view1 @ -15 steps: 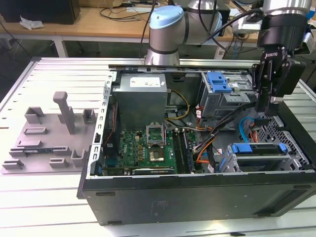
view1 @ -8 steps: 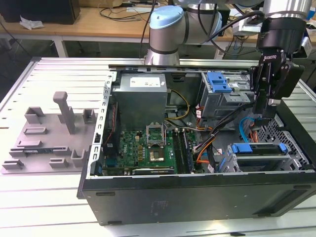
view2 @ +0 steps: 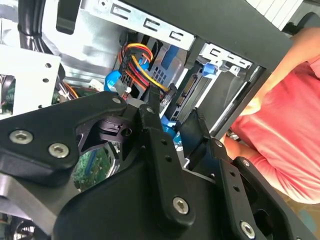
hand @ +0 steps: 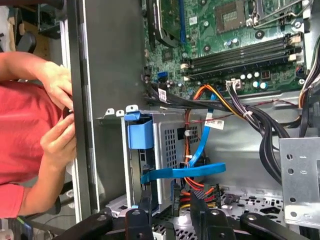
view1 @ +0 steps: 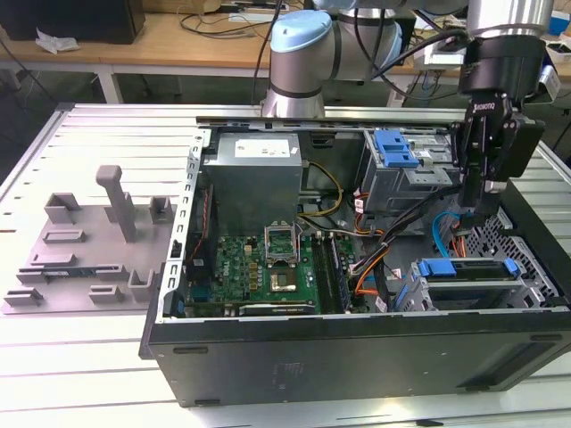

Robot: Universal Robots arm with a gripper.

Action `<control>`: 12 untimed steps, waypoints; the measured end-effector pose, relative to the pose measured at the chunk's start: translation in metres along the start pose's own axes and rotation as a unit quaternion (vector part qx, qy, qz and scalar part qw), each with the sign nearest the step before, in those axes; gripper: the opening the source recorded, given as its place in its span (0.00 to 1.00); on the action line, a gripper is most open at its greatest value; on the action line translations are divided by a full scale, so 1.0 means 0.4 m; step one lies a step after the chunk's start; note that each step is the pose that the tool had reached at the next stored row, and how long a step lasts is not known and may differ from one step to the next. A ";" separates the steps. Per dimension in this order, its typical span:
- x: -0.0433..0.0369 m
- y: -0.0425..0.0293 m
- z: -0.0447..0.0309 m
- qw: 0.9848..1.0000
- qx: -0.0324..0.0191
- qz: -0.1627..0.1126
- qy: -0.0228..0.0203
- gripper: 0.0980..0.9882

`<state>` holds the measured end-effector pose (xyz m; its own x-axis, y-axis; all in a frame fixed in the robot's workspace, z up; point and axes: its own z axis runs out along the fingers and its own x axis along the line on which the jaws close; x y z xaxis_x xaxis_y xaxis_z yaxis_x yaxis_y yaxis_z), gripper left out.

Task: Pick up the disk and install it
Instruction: 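Insert the first disk wire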

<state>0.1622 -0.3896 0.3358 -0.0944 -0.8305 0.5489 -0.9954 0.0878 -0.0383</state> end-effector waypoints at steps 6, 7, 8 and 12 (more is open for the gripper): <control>-0.003 0.005 0.003 1.000 0.003 0.006 0.000 0.38; -0.004 0.006 0.004 1.000 0.002 0.007 0.000 0.38; -0.004 0.006 0.005 1.000 0.001 0.008 0.000 0.38; -0.006 -0.006 0.007 1.000 0.000 0.007 -0.001 0.38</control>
<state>0.1647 -0.3896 0.3322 -0.1090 -0.8304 0.5464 -0.9939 0.1004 -0.0457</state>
